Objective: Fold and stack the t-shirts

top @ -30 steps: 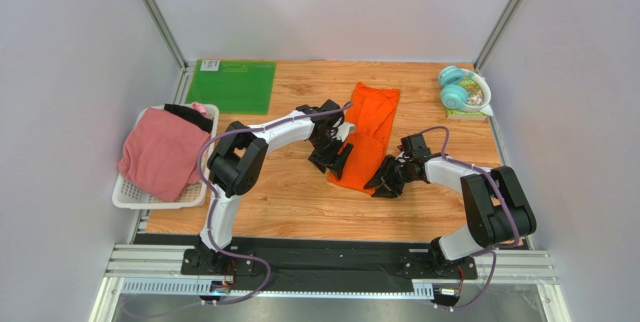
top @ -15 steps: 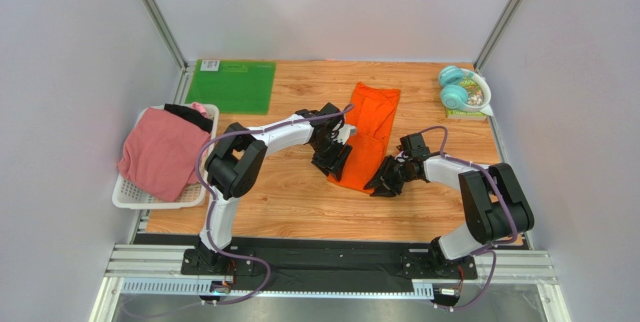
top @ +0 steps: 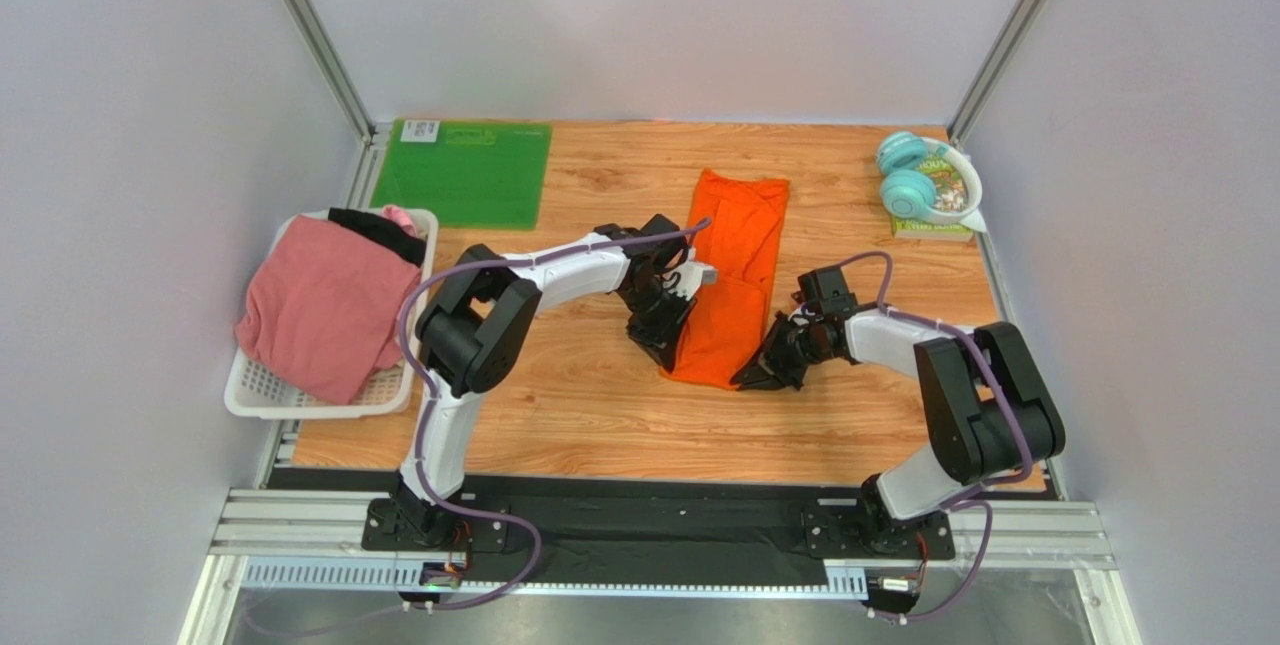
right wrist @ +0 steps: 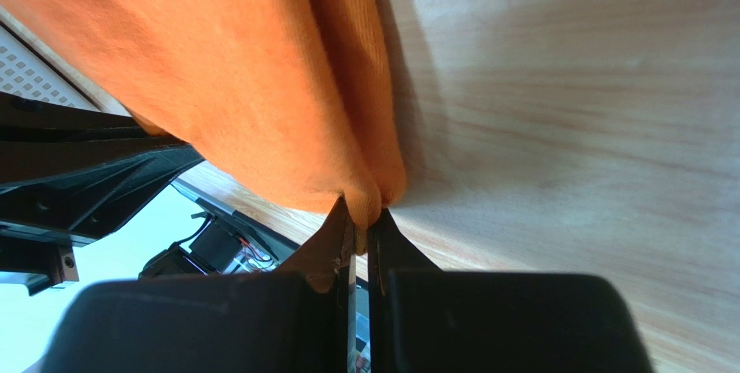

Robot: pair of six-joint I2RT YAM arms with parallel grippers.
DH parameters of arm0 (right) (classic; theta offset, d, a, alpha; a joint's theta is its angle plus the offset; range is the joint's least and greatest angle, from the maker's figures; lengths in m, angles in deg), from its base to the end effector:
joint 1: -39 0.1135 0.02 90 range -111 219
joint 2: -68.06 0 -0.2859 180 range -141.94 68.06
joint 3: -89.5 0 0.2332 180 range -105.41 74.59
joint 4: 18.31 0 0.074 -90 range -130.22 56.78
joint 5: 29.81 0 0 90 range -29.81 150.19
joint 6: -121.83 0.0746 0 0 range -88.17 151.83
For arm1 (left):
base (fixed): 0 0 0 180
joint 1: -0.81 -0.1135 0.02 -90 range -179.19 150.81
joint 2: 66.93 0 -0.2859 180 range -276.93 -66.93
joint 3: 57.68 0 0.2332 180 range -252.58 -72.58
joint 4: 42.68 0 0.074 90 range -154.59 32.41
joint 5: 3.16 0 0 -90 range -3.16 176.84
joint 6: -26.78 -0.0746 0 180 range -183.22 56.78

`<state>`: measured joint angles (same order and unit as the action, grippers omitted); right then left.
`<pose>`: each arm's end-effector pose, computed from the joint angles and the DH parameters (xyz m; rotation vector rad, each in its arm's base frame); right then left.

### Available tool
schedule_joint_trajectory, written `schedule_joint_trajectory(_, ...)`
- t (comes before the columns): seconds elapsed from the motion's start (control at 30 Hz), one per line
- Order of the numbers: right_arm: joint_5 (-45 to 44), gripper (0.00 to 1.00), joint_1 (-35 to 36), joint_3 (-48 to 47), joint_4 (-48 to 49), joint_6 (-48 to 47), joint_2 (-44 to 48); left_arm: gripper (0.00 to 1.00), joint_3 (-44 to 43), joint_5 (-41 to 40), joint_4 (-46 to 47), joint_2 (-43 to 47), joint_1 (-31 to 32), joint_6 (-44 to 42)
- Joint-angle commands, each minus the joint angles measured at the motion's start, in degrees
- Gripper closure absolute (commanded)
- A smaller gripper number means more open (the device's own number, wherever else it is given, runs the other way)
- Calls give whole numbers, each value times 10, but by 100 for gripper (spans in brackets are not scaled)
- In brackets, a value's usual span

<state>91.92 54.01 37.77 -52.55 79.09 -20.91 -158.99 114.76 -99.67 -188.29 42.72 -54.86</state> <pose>0.2257 0.1011 0.1279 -0.6925 -2.8907 -0.9726 0.2887 -0.3060 0.1413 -0.9546 -2.8709 0.8265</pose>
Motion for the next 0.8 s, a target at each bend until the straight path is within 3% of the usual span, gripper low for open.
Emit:
schedule_joint_trajectory(0.0, -8, 100, 8, -20, -23, -10, 48, 100, 27, 5, -82, 5, 8, -70)
schedule_joint_trajectory(0.4, -1, 100, 54, 27, -140, 13, 248, 97, 77, 110, -283, 116, 7, -186)
schedule_joint_trajectory(0.77, 6, 100, 77, 62, -223, 60, 413, 95, 117, 115, -312, 191, 12, -193)
